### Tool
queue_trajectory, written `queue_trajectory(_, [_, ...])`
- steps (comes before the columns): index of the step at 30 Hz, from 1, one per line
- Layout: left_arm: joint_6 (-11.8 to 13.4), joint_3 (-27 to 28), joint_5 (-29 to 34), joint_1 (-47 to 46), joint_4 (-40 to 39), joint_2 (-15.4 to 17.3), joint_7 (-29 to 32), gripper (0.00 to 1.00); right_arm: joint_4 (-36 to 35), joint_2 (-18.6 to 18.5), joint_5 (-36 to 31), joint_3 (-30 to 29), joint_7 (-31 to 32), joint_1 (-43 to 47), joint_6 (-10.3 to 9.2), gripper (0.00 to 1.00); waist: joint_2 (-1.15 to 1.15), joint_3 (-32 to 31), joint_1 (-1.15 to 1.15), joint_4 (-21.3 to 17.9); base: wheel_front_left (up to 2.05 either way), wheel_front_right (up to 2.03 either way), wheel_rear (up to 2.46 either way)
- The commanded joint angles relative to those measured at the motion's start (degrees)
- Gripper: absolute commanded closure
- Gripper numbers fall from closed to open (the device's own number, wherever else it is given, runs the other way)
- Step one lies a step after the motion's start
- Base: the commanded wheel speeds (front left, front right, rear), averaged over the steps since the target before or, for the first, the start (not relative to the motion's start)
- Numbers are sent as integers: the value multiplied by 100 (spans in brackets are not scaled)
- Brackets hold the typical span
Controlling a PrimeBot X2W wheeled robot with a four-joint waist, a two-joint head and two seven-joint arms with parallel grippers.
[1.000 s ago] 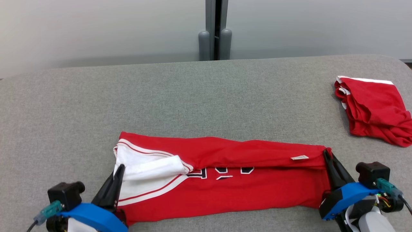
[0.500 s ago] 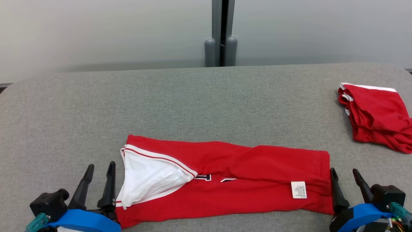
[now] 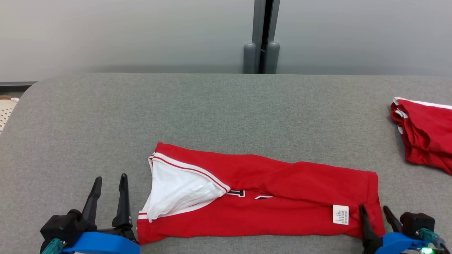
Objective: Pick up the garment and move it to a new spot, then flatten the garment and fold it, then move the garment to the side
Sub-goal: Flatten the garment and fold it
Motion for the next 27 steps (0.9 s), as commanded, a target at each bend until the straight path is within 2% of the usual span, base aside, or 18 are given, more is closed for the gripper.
queue_trajectory(1, [-39, 63, 82, 29, 49, -59, -25, 0, 227, 5, 104, 95, 31, -50, 0, 0, 0, 17, 0, 46, 0, 0, 0])
queue_trajectory(4, [-81, 82, 128, 47, 86, -112, -25, 0, 445, 1, 230, 197, 99, -86, 0, 0, 0, 14, 0, 66, 0, 0, 0])
queue_trajectory(5, [-99, 74, 149, 57, 104, -144, -26, 0, 558, 2, 293, 247, 149, -95, 0, 9, 0, 8, 0, 70, 0, 0, 0])
queue_trajectory(6, [-146, 84, 174, 68, 141, -183, -26, 0, 729, 12, 351, 330, 180, -131, 0, 64, 0, -8, 0, 59, 0, 0, 0])
queue_trajectory(7, [-146, 84, 174, 68, 141, -183, -26, 0, 729, 12, 351, 330, 180, -131, 0, 64, 0, -8, 0, 59, 0, 0, 0])
queue_trajectory(8, [-150, 89, 195, 67, 160, -202, -25, 0, 800, 12, 373, 333, 192, -143, 0, 78, 0, -18, 0, 45, 0, 0, 0])
queue_trajectory(9, [-174, 92, 208, 66, 178, -216, -25, 0, 866, 13, 376, 350, 189, -171, 0, 86, 0, -33, 0, 25, 0, 0, 0])
queue_trajectory(10, [-201, 91, 210, 65, 191, -233, -26, 0, 923, 14, 375, 354, 184, -202, 0, 100, 0, -48, 0, 1, 0, 0, 0])
queue_trajectory(18, [-286, 186, 309, 49, 259, -341, -25, 0, 832, -22, 294, 47, 7, -546, -5, 100, 0, -74, 0, -276, 0, 0, 0])
queue_trajectory(21, [-308, 234, 351, 71, 274, -357, -26, 0, 476, -41, 104, -292, 26, -526, -4, 100, 0, -77, 0, -394, 0, 0, 0])
queue_trajectory(27, [-376, 289, 412, 81, 315, -418, -25, 0, -687, -62, -29, -995, 229, -143, -3, 100, 0, -76, 0, -544, 0, 0, 0])
